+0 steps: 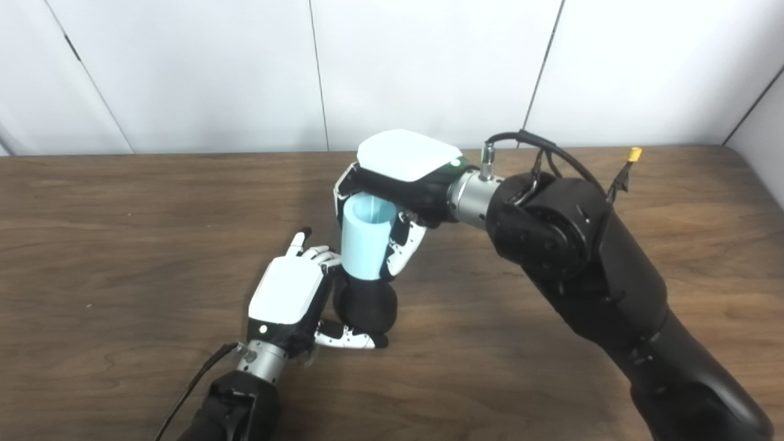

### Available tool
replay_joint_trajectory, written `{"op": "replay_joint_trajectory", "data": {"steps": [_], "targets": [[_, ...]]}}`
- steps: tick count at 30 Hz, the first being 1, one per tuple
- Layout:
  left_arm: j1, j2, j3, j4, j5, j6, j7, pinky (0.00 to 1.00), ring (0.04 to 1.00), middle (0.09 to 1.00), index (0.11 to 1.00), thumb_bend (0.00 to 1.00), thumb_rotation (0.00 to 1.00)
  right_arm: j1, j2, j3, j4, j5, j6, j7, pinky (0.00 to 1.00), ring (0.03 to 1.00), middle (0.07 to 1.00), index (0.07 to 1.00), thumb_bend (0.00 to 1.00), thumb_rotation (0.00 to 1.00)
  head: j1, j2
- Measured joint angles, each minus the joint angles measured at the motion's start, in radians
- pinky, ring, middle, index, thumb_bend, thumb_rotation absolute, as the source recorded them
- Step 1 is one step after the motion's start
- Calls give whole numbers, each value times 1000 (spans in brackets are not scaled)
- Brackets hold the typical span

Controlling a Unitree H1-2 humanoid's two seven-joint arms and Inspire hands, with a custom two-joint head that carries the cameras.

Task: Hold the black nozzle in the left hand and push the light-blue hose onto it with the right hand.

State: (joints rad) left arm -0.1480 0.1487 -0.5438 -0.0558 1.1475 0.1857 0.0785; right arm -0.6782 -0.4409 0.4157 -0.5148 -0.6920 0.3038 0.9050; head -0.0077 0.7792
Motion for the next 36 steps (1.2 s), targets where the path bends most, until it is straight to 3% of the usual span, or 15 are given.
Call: {"op": "replay_joint_trajectory", "data": {"steps": [20,36], "targets": [[2,0,0,-4,3,-2,-3,1000,797,686,483,524,52,-8,1,-12,0,33,1,5,272,382,503,541,488,0,2,-3],[2,0,0,-4,4,-2,-3,1000,801,689,483,524,52,-74,5,-96,-49,56,39,5,286,386,509,522,492,0,3,-3]]}}
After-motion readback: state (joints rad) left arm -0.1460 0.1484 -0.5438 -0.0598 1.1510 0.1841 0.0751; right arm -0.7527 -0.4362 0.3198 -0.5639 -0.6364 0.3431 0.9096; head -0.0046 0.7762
